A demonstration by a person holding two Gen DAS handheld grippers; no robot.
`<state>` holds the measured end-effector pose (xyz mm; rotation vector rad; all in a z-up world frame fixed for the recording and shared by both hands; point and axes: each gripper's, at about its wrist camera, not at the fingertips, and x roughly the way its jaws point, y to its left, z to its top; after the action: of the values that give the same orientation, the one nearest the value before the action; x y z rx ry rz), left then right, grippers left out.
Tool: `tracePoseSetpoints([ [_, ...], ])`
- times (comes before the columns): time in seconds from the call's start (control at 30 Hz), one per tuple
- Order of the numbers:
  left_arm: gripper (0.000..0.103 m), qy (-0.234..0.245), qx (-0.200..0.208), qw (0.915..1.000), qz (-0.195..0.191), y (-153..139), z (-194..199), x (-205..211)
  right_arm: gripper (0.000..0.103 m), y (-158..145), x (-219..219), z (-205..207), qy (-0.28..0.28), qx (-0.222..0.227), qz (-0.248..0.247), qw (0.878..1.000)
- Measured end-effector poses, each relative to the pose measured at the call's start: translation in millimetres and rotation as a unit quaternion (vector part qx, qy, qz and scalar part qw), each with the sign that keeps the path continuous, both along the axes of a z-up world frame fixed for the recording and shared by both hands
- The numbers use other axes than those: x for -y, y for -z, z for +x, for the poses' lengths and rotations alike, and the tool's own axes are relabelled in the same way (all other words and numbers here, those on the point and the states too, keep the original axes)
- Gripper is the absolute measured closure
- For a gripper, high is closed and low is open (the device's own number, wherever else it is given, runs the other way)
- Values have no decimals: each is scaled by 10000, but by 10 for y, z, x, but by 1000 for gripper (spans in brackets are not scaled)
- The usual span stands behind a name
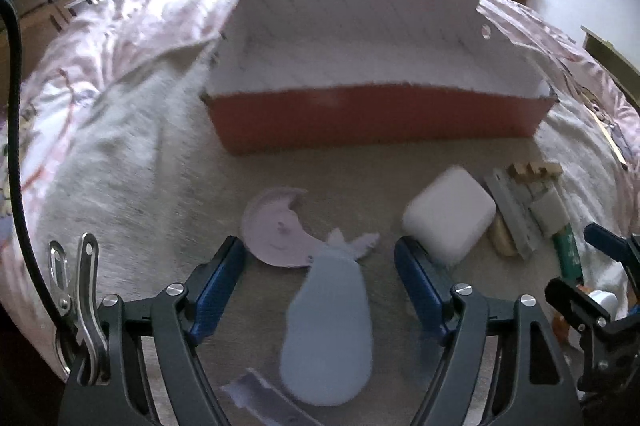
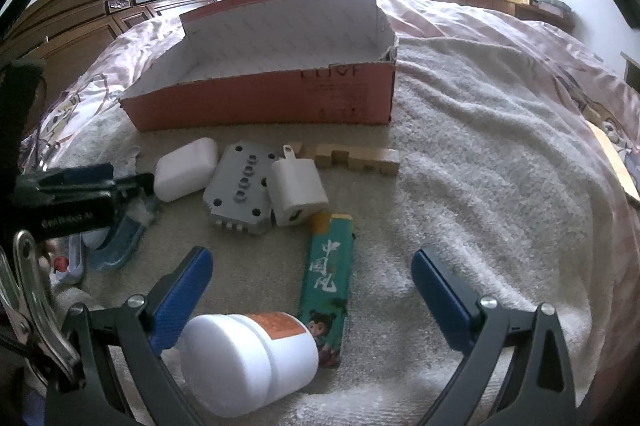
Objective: Organize rigid objects
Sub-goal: 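Grasp the lavender round plastic disc with the left gripper, then grasp the white USB charger with the right gripper while left lifts disc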
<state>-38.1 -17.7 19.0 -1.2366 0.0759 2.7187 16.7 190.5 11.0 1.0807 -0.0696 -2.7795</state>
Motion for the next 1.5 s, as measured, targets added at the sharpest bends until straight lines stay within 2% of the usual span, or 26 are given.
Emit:
tracePoseSetpoints([
  [0.17,24,59,-36,9999,-95,10,-53,-14,1,6,5,-1,-12,39,-25,10000],
  [0.2,24,94,-37,9999,-97,14,-67,-8,1,7,11,-10,-11,41,-19,10000],
  [0.23,30,113,-41,9999,-87,16,-68,-2,1,7,11,-10,-10,42,-21,10000],
  [0.4,31,172,-115,9997,-97,-10,-42,6,1,11,19,-6,-7,48,-25,10000],
  [0.8,31,-116,-537,9976,422,-360,61,94,2,-23,-40,-26,40,-22,2,10000],
  [0.9,31,-129,-582,9970,503,-401,90,85,13,-66,-74,-54,-44,-19,-79,10000],
  [1.03,31,-76,-600,9968,524,-414,141,31,32,-107,-80,-132,-150,-5,-93,9998],
  [1.13,31,-23,-600,9969,517,-405,162,-1,36,-131,-84,-189,-161,-40,-119,9998],
  [1.37,31,6,-578,9969,525,-396,191,-43,69,-176,-34,-323,-490,-38,-61,9988],
  [1.43,31,3,-563,9970,531,-397,188,-46,75,-172,-18,-348,-590,26,-123,9982],
  [1.5,31,-2,-559,9970,535,-403,185,-43,75,-181,-4,-344,-592,2,-112,9982],
])
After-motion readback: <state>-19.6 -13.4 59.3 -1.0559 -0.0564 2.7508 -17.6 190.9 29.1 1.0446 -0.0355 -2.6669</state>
